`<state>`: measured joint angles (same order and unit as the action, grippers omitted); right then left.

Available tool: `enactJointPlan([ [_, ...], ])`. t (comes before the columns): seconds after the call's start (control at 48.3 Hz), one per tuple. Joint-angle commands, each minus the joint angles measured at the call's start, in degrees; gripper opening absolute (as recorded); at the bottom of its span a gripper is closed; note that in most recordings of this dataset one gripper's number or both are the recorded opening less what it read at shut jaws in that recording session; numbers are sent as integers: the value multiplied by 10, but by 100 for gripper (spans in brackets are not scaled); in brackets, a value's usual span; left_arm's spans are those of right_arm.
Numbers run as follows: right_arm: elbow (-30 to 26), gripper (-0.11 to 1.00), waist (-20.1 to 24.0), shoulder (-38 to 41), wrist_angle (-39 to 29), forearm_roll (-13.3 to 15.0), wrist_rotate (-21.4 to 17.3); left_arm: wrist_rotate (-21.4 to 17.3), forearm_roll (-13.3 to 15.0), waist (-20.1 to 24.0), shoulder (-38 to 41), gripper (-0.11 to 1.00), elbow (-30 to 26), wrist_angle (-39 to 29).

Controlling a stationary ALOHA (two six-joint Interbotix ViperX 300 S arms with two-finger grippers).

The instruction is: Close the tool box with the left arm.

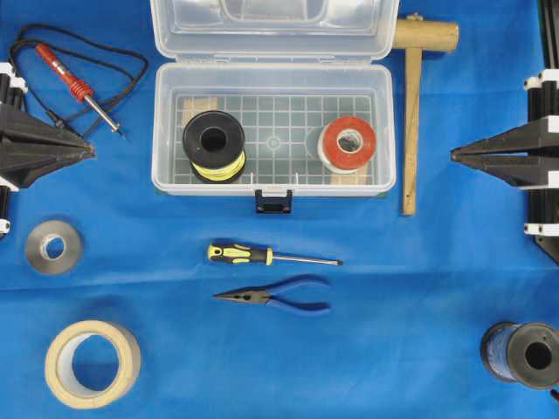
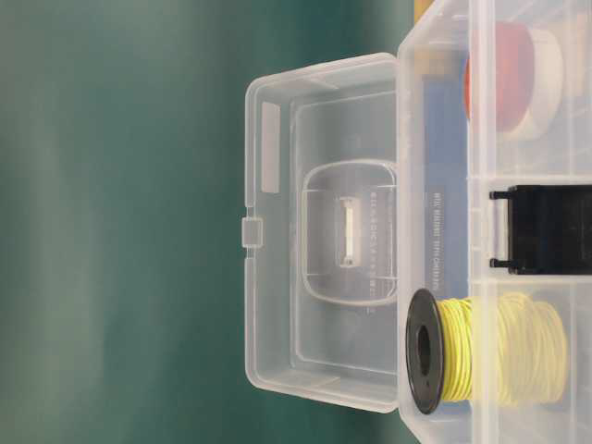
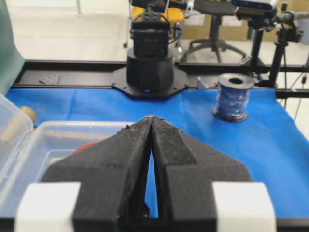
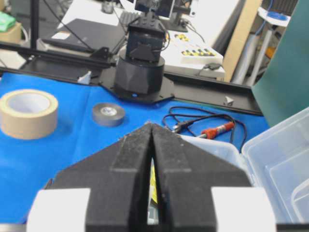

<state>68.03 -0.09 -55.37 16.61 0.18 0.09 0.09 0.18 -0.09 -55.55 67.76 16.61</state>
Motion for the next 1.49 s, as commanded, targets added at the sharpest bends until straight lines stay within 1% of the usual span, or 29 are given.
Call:
enactJointPlan([
  [0.0,-22,0,-3,4,4,0,4,-6,15,7,9,0,-17,27],
  [0.104,-27,0,-7,6,4,1,4,-7,19,13,18,0,-21,41],
  [0.228,-33,0,-22,7,4,1,5,-8,19,43,42,0,-40,50],
  [0.352,-32,0,-37,8,-2,1,5,-11,19,96,73,0,-69,50],
  [0.476,-31,0,-38,11,-4,2,5,-11,19,156,110,1,-102,42],
  [0.538,-31,0,-39,13,-4,2,4,-11,19,192,131,4,-122,33],
  [0.621,-31,0,-39,14,-7,1,4,-10,19,230,160,21,-147,22],
  [0.807,-31,0,-40,15,-12,2,4,-11,19,300,239,75,-209,-13],
  [0.849,-30,0,-40,15,-14,1,4,-11,18,311,260,83,-225,-21],
  [0.89,-30,0,-40,16,-16,1,4,-11,18,323,281,89,-240,-30],
  [0.994,-29,0,-41,18,-17,1,4,-23,17,345,336,89,-286,-54],
  [1.222,-28,0,-41,23,-19,2,4,-76,17,372,442,89,-396,-154],
  [1.346,-27,0,-41,25,-19,1,4,-90,17,387,490,89,-442,-208],
  [1.47,-27,0,-41,27,-20,1,4,-117,17,394,533,89,-477,-277],
])
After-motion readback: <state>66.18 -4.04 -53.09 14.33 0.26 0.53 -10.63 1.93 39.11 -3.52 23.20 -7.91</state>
